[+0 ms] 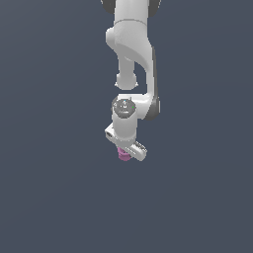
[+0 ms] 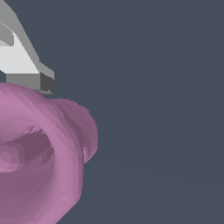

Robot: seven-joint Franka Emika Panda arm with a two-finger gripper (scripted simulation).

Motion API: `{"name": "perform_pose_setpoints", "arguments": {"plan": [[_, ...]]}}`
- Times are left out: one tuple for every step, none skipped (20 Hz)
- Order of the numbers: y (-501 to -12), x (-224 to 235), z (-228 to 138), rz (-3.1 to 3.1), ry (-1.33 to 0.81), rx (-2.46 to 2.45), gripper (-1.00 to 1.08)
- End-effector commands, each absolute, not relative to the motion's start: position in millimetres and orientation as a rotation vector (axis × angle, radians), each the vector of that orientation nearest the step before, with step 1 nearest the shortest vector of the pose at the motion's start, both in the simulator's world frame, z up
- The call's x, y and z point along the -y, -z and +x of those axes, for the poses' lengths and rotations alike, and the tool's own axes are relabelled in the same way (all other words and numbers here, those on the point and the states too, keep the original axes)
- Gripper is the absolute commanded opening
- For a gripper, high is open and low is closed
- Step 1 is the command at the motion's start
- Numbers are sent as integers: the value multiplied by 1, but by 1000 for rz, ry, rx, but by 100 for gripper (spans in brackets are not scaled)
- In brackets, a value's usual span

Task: Pick up the object and move it to a goal position.

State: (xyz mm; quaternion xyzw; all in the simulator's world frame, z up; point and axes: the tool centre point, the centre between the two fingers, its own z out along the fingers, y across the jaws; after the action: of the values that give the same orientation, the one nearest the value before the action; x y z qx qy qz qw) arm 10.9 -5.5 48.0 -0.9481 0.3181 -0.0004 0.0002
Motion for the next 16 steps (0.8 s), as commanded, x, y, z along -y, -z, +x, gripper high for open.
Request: {"name": "perform_pose_setpoints", "arguments": {"plan": [[-47,6,11,-2978,0,-999,-100],[-47,6,11,-2978,0,-999,-100],[-47,6,11,-2978,0,-999,-100],[-47,6,11,-2978,0,-999,-100],[-47,6,11,-2978,0,-999,-100],[-47,6,11,-2978,0,-999,-100],[-47,6,11,-2978,0,-999,-100],[-48,5,11,-2978,2,-999,-100],[-48,6,11,-2978,2,-999,-100],[-49,6,11,-2978,2,-999,-100],[-50,6,11,-2978,2,-999,-100],[-52,7,11,-2978,2,-999,-100],[-55,8,10,-2978,2,-999,-100],[-58,10,10,-2978,2,-999,-100],[-62,11,10,-2978,2,-999,-100],[-66,13,9,-2978,2,-999,-100]]}}
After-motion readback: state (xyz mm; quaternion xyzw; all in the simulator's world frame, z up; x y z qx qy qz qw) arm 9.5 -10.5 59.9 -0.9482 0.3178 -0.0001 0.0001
